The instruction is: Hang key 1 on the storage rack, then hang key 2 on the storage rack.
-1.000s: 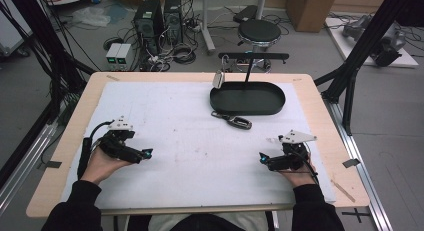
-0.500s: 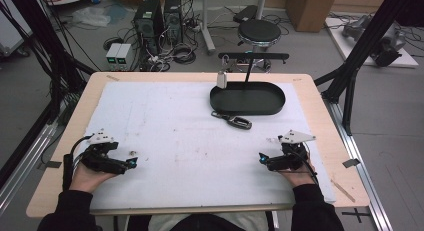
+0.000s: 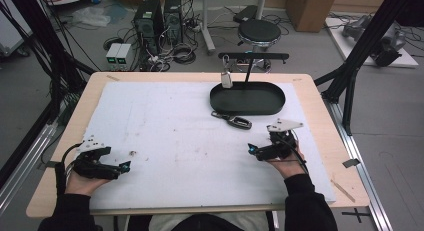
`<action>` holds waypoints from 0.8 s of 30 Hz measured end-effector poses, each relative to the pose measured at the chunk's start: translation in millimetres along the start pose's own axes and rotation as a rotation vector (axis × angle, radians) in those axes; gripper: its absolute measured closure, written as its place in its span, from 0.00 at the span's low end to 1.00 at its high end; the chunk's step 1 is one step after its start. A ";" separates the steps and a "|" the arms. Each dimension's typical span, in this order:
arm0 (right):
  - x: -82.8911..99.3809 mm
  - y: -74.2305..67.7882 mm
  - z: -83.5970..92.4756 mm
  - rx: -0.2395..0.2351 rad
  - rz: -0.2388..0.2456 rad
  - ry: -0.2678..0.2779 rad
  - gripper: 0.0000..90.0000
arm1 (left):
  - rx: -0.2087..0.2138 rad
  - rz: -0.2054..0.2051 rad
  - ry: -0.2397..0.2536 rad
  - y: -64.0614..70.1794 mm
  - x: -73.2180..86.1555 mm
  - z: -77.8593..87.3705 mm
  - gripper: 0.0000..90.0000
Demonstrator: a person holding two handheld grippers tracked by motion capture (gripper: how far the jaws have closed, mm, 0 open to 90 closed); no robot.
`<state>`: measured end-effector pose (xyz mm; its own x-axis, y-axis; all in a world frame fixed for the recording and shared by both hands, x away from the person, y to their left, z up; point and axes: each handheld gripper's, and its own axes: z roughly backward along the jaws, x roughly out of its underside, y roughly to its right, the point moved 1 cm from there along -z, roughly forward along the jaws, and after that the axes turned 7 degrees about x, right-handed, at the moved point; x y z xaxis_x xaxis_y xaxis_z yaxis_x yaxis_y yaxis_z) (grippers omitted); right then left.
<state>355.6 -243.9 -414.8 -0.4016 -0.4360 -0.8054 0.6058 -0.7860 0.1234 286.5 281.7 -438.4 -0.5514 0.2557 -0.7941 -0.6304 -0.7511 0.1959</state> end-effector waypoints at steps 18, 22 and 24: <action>-66.9 -1.9 -107.8 -0.096 0.080 -0.135 0.03 | 0.022 -0.015 0.011 -1.7 -0.8 -2.6 0.02; -70.5 1.4 -112.7 -0.091 0.084 -0.150 0.04 | 0.027 -0.017 0.011 -0.6 -0.7 -2.3 0.02; -71.0 1.3 -115.1 -0.093 0.086 -0.155 0.05 | 0.028 -0.018 0.009 -0.1 -0.8 -2.4 0.02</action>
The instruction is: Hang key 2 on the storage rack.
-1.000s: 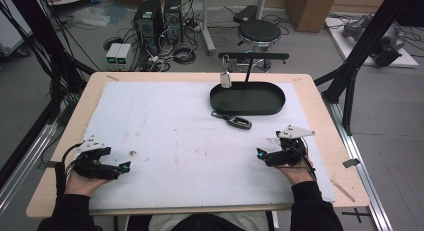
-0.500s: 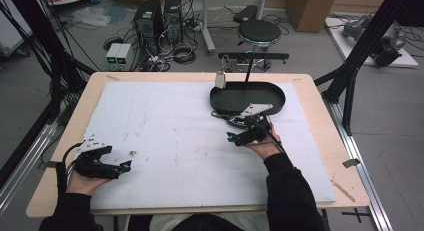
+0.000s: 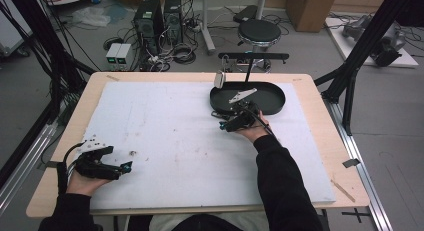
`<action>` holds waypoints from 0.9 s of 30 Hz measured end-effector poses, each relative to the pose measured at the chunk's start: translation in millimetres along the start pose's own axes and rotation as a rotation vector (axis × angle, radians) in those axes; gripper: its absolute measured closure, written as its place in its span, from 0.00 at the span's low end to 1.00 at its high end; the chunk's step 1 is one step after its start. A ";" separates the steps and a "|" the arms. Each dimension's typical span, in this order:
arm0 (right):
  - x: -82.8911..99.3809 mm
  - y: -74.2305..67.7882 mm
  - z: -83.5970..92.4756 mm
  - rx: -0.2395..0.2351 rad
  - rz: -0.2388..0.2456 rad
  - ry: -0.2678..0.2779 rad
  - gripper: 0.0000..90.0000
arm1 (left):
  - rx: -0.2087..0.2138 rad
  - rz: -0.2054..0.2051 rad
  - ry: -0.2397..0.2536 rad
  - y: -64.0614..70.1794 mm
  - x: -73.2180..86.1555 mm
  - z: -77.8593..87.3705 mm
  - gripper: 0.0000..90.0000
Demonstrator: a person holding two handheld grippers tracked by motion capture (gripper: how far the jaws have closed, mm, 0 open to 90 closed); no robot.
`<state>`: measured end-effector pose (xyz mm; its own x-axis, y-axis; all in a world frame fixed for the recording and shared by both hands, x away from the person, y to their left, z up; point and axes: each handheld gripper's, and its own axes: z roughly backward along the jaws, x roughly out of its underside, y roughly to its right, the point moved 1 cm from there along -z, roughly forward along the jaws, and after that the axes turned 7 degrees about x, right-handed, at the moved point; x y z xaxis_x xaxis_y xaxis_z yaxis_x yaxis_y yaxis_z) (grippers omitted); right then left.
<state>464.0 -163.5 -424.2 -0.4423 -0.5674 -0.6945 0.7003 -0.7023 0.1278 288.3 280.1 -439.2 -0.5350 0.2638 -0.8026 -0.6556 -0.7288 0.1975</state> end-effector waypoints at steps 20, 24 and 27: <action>-3.1 -12.1 -26.1 -0.057 0.095 -0.056 0.22 | 0.002 0.001 0.002 -0.1 0.1 0.6 0.02; -4.7 -13.4 -27.8 -0.057 0.103 -0.052 0.23 | 0.001 0.001 0.000 0.0 0.0 0.0 0.02; -5.8 -14.3 -28.1 -0.046 0.114 -0.058 0.25 | 0.001 0.000 0.001 0.0 0.1 0.3 0.02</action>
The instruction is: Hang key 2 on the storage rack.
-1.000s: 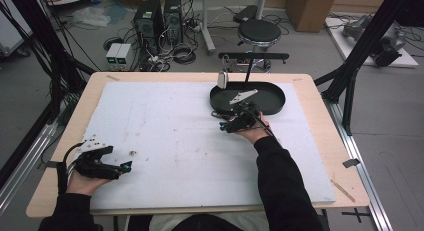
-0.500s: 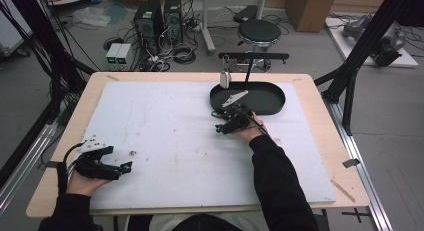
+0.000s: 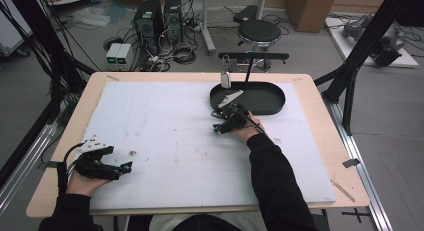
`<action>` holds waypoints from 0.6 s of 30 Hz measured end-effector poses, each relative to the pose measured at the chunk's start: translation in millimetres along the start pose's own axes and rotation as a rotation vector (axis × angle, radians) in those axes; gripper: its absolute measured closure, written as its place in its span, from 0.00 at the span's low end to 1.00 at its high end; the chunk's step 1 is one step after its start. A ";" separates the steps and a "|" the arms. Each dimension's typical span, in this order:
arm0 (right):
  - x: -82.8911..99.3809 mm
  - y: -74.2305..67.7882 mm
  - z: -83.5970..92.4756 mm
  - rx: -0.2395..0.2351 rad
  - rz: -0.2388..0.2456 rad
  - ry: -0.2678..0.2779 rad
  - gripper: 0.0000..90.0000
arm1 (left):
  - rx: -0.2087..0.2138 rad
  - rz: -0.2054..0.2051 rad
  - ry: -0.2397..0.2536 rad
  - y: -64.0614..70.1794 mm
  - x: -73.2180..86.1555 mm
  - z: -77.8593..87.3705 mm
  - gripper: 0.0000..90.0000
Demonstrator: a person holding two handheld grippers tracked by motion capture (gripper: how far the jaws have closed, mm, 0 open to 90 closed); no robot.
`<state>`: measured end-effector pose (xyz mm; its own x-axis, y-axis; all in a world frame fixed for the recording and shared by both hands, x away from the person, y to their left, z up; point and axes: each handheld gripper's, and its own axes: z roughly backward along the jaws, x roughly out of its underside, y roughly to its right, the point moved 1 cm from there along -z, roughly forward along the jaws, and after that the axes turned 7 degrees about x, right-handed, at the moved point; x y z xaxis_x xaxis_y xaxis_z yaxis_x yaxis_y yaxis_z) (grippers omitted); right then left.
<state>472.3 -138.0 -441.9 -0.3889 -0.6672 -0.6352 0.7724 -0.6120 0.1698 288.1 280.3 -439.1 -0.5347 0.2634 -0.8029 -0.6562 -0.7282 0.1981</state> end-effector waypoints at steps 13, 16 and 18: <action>-0.4 -6.7 0.6 0.037 0.041 -0.028 0.28 | 0.000 0.004 0.004 0.1 0.8 0.8 0.02; -0.3 -7.2 0.6 0.037 0.039 -0.027 0.28 | 0.001 0.001 -0.001 0.1 0.8 0.3 0.02; -0.2 -7.9 0.2 0.023 0.021 -0.034 0.31 | 0.002 0.001 0.001 0.3 0.9 0.2 0.02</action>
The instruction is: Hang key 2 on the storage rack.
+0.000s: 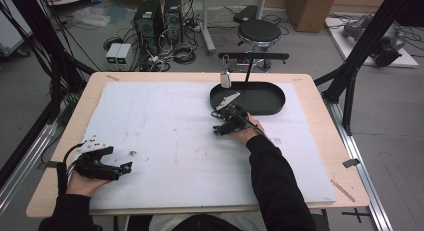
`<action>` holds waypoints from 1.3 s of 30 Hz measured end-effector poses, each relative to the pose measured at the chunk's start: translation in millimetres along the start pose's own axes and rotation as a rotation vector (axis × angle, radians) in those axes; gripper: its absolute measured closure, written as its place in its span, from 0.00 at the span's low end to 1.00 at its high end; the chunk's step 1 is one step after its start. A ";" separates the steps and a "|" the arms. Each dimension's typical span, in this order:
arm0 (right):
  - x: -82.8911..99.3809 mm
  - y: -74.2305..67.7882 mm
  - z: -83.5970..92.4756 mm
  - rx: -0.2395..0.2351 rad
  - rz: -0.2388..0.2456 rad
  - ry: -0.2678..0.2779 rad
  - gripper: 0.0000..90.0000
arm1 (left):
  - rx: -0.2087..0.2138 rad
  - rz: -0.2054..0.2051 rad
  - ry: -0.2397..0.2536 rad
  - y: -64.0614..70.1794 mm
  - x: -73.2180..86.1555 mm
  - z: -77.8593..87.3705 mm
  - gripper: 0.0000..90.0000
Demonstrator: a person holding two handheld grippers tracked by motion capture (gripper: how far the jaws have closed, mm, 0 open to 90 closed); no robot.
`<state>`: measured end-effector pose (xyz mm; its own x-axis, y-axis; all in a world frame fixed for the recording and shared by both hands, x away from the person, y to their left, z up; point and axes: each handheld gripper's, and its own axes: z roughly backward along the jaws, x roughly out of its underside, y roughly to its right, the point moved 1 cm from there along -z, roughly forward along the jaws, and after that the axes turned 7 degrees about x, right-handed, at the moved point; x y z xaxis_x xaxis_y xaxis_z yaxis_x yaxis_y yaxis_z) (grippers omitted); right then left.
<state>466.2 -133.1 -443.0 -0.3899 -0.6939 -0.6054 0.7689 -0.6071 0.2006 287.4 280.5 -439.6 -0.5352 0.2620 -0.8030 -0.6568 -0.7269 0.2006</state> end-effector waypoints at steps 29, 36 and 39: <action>6.9 11.3 8.8 0.062 -0.183 -0.057 0.98 | 0.005 0.005 0.020 -0.3 5.0 7.7 0.02; 7.9 9.2 12.2 0.088 -0.168 -0.052 0.99 | 0.007 0.005 0.023 -1.1 4.6 7.1 0.02; 8.6 9.8 14.9 0.084 -0.164 -0.045 0.99 | 0.008 0.005 0.022 -1.3 4.5 6.9 0.02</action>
<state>462.8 -150.9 -434.7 -0.5302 -0.5985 -0.6006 0.6493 -0.7421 0.1665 282.1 287.0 -439.6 -0.5269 0.2439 -0.8142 -0.6584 -0.7229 0.2095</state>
